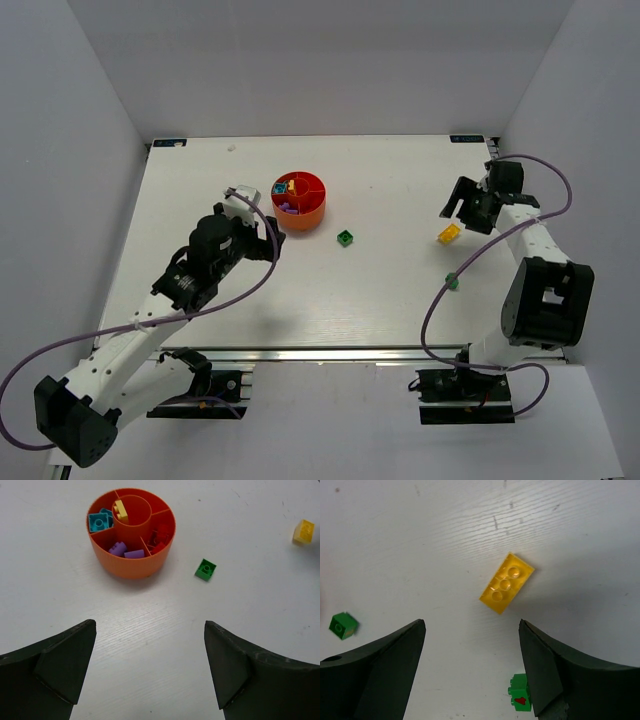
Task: Sort the legos into containers by color
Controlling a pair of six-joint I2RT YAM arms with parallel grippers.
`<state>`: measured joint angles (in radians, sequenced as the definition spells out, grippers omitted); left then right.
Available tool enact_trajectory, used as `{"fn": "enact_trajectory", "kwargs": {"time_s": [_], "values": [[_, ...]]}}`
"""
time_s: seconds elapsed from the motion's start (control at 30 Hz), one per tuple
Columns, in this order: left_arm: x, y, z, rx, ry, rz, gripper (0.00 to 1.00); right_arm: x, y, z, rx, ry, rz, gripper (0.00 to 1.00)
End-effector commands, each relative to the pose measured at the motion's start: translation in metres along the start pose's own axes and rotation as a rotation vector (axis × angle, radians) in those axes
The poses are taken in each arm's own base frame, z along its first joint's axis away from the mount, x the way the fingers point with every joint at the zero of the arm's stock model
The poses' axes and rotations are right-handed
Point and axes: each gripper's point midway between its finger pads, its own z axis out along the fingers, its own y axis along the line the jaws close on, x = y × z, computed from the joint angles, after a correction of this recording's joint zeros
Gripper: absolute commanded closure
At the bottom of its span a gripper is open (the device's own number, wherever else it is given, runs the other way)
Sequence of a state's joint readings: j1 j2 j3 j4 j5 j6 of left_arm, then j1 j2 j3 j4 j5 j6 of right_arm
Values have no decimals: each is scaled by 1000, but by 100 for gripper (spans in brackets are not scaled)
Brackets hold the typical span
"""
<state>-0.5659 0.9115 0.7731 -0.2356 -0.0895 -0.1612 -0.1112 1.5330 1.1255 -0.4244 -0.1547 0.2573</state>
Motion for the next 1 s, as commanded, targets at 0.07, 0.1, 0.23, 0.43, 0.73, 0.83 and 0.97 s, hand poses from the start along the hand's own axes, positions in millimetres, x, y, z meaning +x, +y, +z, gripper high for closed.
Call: {"fn": "enact_trajectory", "kwargs": {"time_s": [0.07,0.1,0.23,0.43,0.73,0.83,0.97], "values": [[-15,17,-10,-83,-56,44,2,-2,-36,21,217,22,140,18],[-14,18,-11,-89,-53,45,2,4,-40,30,229,51,147,18],[-13,22,-11,-114,-55,44,2,2,-45,46,260,76,172,16],[-9,26,-8,-131,-34,60,2,-1,-54,75,297,135,187,15],[-4,30,-5,-155,-20,66,2,17,-61,91,316,210,203,26],[-5,30,-6,-154,-21,64,2,20,-55,86,286,206,201,36],[-4,31,-5,-156,-20,66,2,18,-46,81,243,195,201,57]]}}
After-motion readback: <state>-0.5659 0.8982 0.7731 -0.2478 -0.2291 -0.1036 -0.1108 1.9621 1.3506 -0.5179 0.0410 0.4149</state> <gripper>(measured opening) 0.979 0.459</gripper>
